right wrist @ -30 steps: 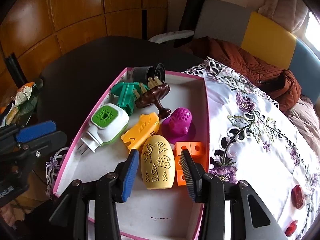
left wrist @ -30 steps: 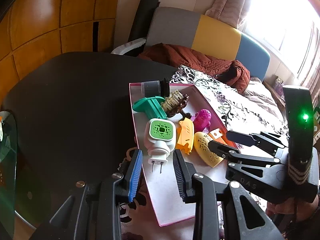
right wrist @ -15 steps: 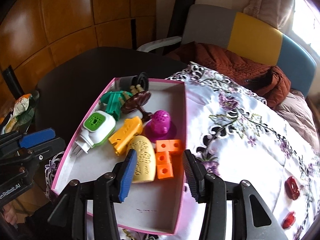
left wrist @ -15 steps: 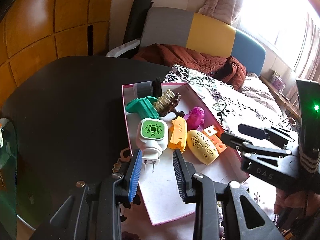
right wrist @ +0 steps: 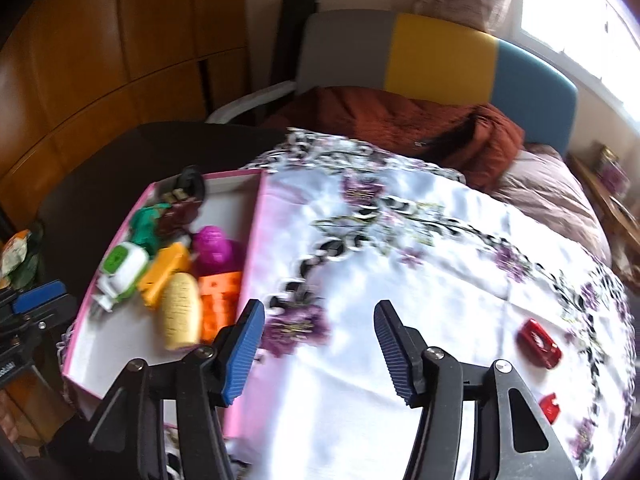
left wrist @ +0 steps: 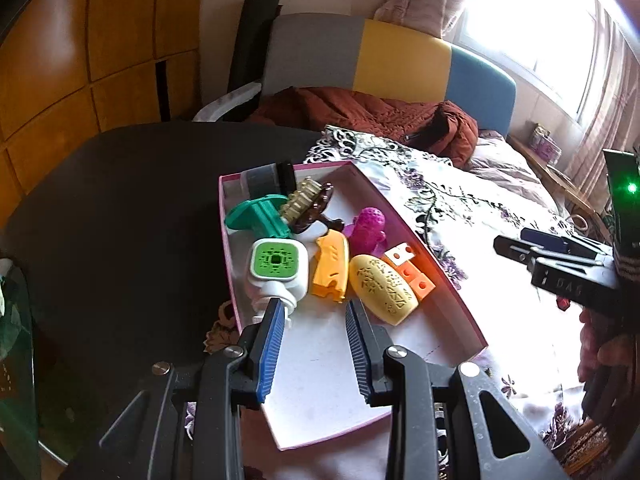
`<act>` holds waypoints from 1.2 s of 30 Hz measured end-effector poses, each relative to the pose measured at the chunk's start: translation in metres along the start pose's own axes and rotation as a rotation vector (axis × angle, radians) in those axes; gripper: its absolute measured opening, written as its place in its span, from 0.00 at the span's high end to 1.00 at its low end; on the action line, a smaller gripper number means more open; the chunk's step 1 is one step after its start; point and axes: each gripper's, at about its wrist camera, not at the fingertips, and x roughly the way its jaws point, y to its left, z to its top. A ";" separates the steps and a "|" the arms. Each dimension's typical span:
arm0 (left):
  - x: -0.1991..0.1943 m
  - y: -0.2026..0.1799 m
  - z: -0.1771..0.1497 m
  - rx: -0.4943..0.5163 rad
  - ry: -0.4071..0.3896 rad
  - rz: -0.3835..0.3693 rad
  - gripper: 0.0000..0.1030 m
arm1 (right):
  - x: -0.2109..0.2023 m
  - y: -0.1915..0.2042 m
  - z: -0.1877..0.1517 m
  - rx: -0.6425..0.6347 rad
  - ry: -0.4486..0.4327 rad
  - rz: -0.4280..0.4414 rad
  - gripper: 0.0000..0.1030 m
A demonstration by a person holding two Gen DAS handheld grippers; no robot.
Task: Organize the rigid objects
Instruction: 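Move both grippers back over the red toys on the cloth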
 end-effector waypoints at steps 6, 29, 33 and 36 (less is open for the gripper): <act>0.002 -0.016 0.001 0.044 0.006 -0.013 0.70 | -0.008 -0.053 -0.004 0.089 -0.008 -0.082 0.38; 0.029 -0.122 0.012 0.280 0.039 -0.111 0.69 | -0.036 -0.255 -0.059 0.706 -0.061 -0.467 0.28; 0.038 -0.146 0.014 0.317 0.057 -0.133 0.70 | -0.041 -0.262 -0.065 0.765 -0.077 -0.468 0.27; 0.044 -0.164 0.015 0.347 0.065 -0.148 0.70 | -0.046 -0.269 -0.071 0.821 -0.083 -0.462 0.27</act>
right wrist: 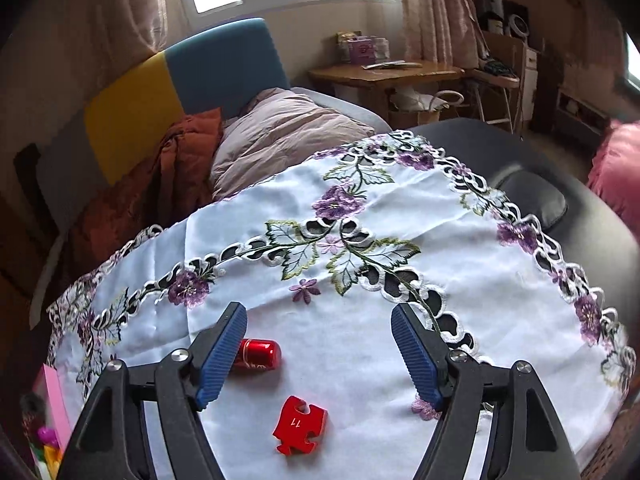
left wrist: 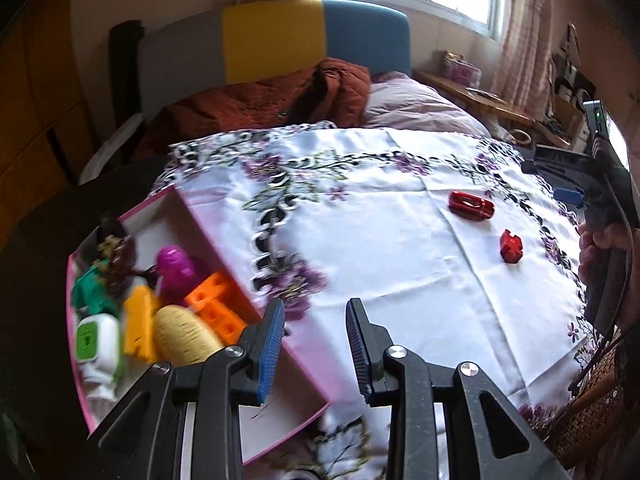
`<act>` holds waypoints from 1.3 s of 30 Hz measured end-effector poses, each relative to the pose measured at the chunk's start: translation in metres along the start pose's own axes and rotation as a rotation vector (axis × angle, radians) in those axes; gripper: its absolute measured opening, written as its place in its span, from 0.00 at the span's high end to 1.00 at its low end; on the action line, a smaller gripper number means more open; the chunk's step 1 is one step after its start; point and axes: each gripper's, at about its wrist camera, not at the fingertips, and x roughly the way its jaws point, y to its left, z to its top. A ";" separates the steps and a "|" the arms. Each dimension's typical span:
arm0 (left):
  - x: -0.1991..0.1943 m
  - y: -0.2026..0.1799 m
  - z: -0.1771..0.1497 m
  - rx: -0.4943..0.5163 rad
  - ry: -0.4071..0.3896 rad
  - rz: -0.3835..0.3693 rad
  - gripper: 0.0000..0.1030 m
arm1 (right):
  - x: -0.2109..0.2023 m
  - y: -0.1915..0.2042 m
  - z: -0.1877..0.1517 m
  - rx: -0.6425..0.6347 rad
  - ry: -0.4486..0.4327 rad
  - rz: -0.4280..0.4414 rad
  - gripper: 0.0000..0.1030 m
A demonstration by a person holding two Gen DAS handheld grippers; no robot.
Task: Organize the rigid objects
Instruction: 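Move both grippers back over the red toys on the cloth, then grasp the red cylinder with the left gripper while the right grasps the red puzzle piece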
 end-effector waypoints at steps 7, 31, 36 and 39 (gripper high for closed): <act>0.020 -0.028 0.014 0.051 0.021 -0.025 0.70 | 0.003 -0.016 0.002 0.095 0.026 0.021 0.26; 0.120 -0.145 0.096 0.195 0.127 -0.292 0.34 | 0.003 -0.052 0.006 0.318 0.031 0.087 0.19; 0.148 -0.168 0.111 0.170 0.164 -0.305 0.25 | 0.004 -0.056 0.006 0.345 0.040 0.107 0.19; 0.163 -0.181 0.115 0.172 0.175 -0.295 0.20 | 0.006 -0.055 0.005 0.345 0.052 0.115 0.19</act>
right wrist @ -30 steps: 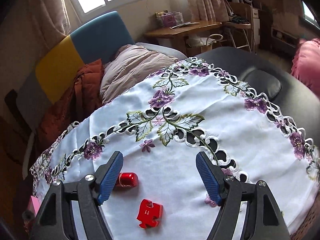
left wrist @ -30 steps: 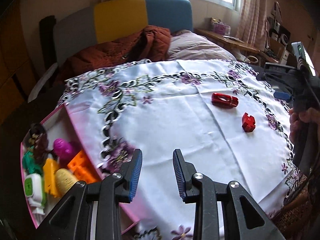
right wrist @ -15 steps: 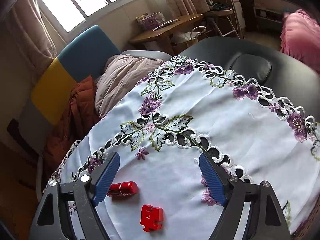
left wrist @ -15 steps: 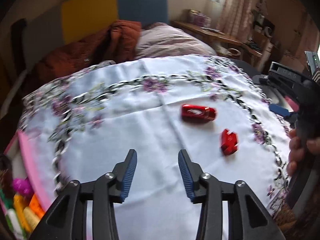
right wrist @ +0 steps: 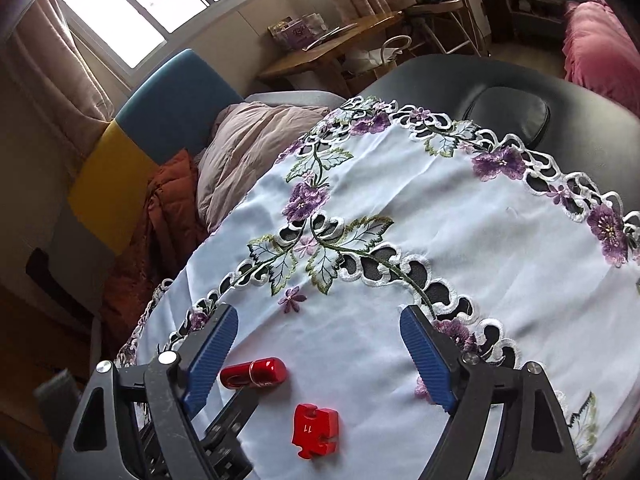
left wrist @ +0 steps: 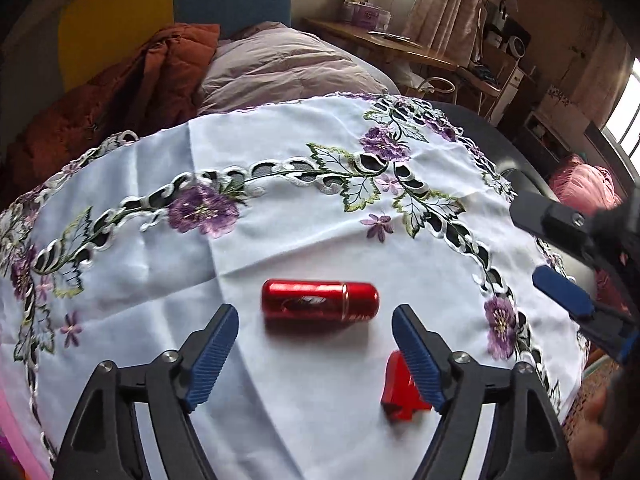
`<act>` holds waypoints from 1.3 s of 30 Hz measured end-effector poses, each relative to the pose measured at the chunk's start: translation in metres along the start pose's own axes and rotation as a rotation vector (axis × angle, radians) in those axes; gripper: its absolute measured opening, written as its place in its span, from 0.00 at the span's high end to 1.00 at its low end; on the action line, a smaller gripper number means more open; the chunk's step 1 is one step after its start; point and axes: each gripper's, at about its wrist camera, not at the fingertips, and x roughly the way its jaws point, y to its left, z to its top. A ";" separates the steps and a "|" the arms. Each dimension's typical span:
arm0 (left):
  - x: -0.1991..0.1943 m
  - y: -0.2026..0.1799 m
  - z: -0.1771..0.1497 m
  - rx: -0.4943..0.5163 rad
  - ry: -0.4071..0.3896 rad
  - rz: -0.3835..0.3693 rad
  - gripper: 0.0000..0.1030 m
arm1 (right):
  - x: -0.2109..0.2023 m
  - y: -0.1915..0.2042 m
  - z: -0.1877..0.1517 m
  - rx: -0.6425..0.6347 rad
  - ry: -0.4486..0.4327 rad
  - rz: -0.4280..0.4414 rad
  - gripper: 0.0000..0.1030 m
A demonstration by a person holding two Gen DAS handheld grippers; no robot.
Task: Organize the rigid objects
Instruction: 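Grasp the red cylinder with the left gripper while the right grasps the red puzzle piece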
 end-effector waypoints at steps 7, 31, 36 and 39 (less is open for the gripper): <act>0.031 0.000 0.004 -0.026 0.036 0.014 0.25 | 0.002 0.001 -0.001 -0.007 0.007 0.001 0.18; -0.085 0.065 -0.119 -0.153 -0.080 0.115 0.26 | 0.069 0.051 -0.070 -0.507 0.386 -0.201 0.23; -0.112 0.068 -0.129 -0.160 -0.129 0.129 0.26 | 0.064 0.068 -0.091 -0.684 0.355 -0.225 0.69; -0.132 0.073 -0.136 -0.167 -0.174 0.143 0.26 | 0.062 0.078 -0.102 -0.775 0.333 -0.224 0.69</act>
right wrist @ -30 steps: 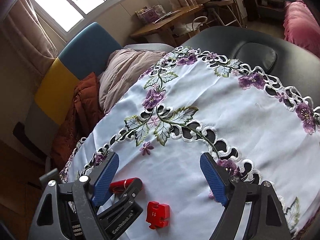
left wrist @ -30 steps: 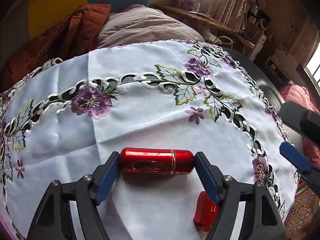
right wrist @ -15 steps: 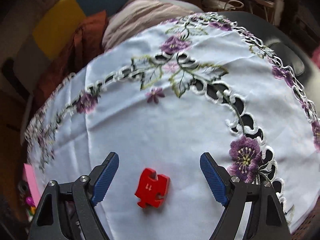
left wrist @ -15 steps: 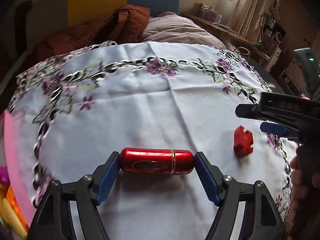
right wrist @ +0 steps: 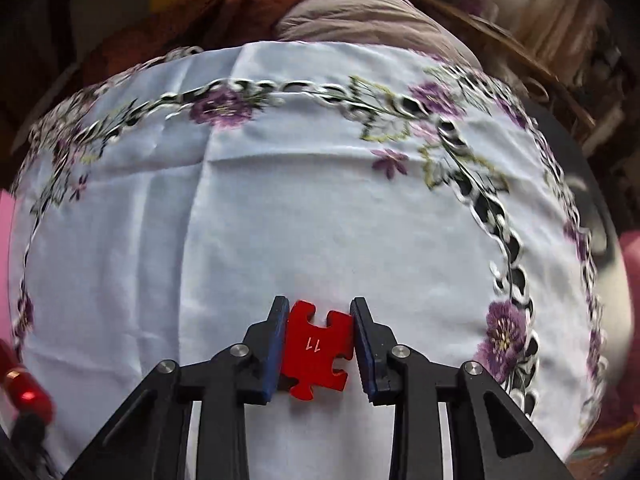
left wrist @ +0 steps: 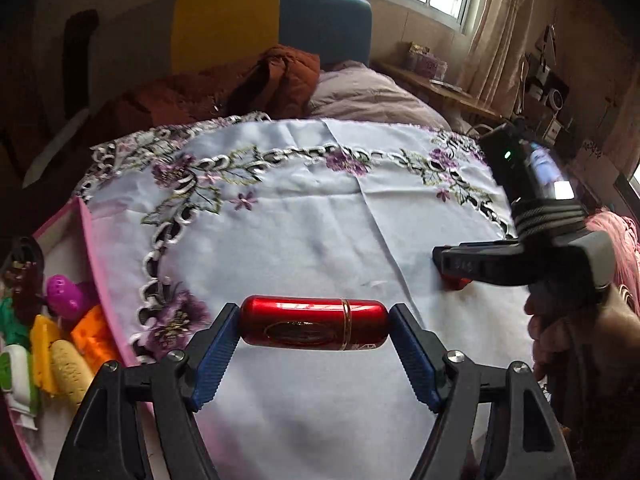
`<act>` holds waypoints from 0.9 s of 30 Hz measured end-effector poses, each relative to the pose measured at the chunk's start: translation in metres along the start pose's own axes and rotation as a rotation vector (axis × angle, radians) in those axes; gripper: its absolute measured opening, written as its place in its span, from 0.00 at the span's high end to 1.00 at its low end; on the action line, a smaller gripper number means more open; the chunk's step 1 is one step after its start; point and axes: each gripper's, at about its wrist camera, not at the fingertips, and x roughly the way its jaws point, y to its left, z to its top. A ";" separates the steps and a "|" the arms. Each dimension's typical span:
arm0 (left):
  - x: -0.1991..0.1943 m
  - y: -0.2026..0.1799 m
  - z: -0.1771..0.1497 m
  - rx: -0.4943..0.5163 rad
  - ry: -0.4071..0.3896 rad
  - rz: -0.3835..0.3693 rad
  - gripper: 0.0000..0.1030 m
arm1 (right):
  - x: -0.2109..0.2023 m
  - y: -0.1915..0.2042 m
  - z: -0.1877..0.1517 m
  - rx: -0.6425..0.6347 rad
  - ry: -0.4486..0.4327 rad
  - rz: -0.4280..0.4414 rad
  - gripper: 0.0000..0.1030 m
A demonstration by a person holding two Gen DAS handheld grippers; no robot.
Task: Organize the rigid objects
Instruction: 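Grasp the red cylinder with the left gripper while the right grasps the red puzzle piece, then carry the red cylinder into the pink tray and open the left gripper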
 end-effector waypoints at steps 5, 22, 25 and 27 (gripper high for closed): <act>-0.024 0.020 -0.003 -0.053 -0.037 0.014 0.26 | 0.001 0.003 0.000 -0.004 -0.011 0.066 0.69; -0.069 0.060 -0.026 -0.114 -0.088 0.046 0.26 | 0.001 -0.003 0.000 0.038 0.010 0.094 0.60; -0.077 0.067 -0.028 -0.128 -0.102 0.069 0.26 | -0.001 0.009 -0.003 -0.023 0.009 0.051 0.65; -0.084 0.073 -0.029 -0.138 -0.117 0.084 0.26 | -0.003 0.012 -0.004 -0.042 0.005 0.051 0.69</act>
